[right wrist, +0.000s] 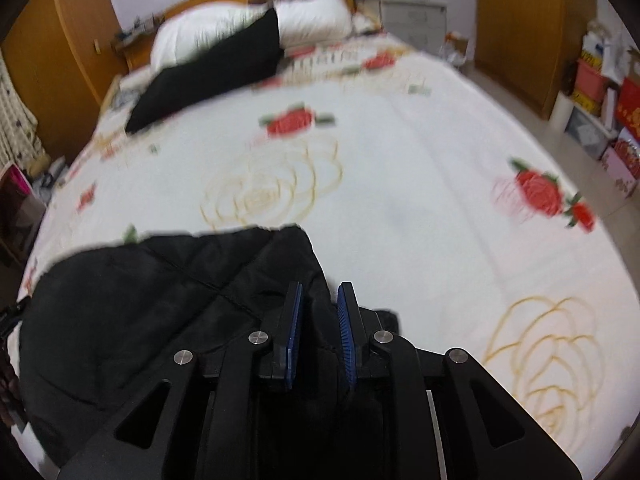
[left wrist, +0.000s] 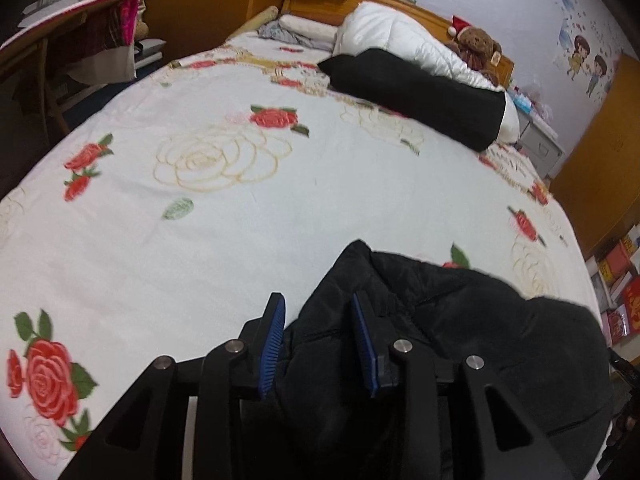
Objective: Fold large clothes
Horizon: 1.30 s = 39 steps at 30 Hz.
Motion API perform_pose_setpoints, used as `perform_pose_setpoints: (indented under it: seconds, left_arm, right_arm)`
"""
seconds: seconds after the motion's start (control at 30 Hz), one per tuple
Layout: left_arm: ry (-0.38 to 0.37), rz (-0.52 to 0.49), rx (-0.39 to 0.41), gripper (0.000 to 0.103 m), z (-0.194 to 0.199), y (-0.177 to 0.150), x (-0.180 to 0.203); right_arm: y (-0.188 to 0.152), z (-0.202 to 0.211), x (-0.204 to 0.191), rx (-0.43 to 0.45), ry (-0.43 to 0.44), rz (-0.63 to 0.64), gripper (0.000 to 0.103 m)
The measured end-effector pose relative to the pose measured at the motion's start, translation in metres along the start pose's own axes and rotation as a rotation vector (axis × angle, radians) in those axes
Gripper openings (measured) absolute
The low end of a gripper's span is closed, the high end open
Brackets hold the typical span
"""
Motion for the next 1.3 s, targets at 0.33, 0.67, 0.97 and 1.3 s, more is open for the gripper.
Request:
perform_pose_setpoints:
  seconds: [0.33, 0.67, 0.97, 1.3]
  left_arm:
    - [-0.196, -0.222, 0.146, 0.049, 0.066, 0.005, 0.117]
    - [-0.113, -0.279, 0.013, 0.05, -0.047, -0.037, 0.133]
    - [-0.099, -0.29, 0.031, 0.05, -0.062, -0.05, 0.137]
    - [-0.08, -0.297, 0.036, 0.05, -0.071, -0.051, 0.138]
  right_arm:
    - [-0.003, 0.064, -0.124, 0.146, 0.198, 0.187, 0.032]
    - [-0.021, -0.051, -0.091, 0.031, 0.091, 0.131, 0.033]
    - [-0.028, -0.068, -0.088, 0.051, 0.083, 0.119, 0.032]
    - [-0.03, -0.075, -0.087, 0.06, 0.094, 0.105, 0.032]
Point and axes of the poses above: each gripper's, at about its wrist camera, not at the fingertips, and z roughly against the way its jaws point, x to its right, y to its top, the point moved 10 cm from there along -z, roughly the way its jaws point, and after that the axes turned 1 degree about -z, right-handed, at the moved point
